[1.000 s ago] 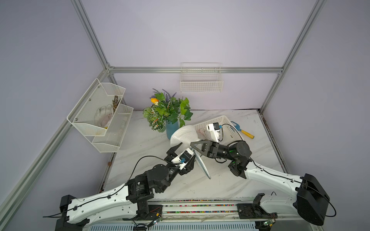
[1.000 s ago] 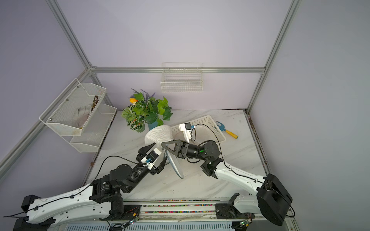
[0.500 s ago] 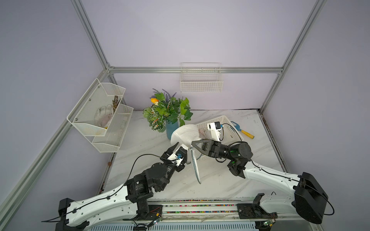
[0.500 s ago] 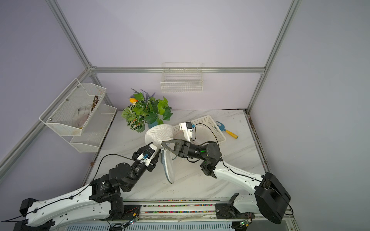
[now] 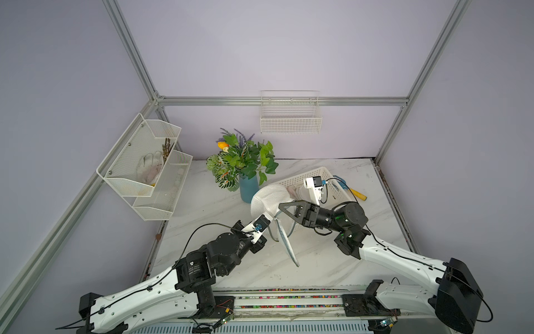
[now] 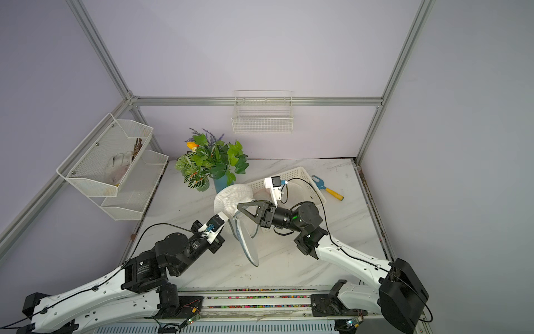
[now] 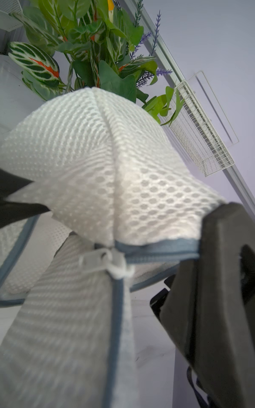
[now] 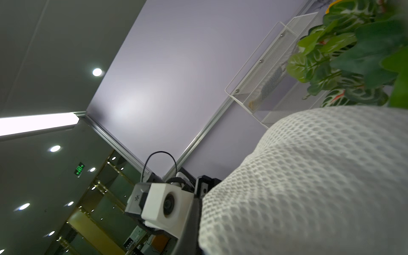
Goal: Turn the laundry bag inside out
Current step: Turn over the laundry bag.
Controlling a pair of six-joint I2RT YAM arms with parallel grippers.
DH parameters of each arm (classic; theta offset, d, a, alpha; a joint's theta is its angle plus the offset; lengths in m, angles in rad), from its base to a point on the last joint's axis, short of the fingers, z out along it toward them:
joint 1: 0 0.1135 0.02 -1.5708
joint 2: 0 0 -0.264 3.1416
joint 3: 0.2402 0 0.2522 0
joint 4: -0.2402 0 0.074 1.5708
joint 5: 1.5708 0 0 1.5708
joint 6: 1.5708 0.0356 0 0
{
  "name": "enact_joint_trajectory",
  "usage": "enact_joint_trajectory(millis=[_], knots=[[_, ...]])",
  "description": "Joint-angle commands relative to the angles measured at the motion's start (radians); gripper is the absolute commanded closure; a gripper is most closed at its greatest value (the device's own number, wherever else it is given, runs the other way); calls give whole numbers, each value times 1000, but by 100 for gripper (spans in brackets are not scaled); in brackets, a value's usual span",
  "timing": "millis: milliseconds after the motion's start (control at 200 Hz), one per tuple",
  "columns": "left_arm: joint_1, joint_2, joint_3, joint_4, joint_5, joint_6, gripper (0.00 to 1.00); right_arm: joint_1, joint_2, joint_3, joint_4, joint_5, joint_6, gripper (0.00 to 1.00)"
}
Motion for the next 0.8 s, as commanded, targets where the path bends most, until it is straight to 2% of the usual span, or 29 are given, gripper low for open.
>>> enact_joint_trajectory(millis=[0,120,205,300,400,420,495,795], knots=[[5,1,107,-180,37,-70,100,-5,-40,36,-314,55,-213,79],[6,64,209,-369,16,-114,100,-5,-72,47,-430,54,-294,54],[11,108,268,-469,-6,-138,100,-5,-101,42,-455,29,-310,44],[21,130,300,-516,-5,-148,100,-5,-126,41,-494,-21,-319,37],[40,141,311,-514,7,-147,100,-3,-131,36,-519,-77,-302,36],[43,143,313,-514,10,-146,100,-3,-130,35,-524,-86,-300,30],[56,153,319,-509,23,-144,100,0,-131,31,-536,-102,-292,29],[72,172,312,-465,69,-137,100,31,-63,58,-523,-49,-299,28]])
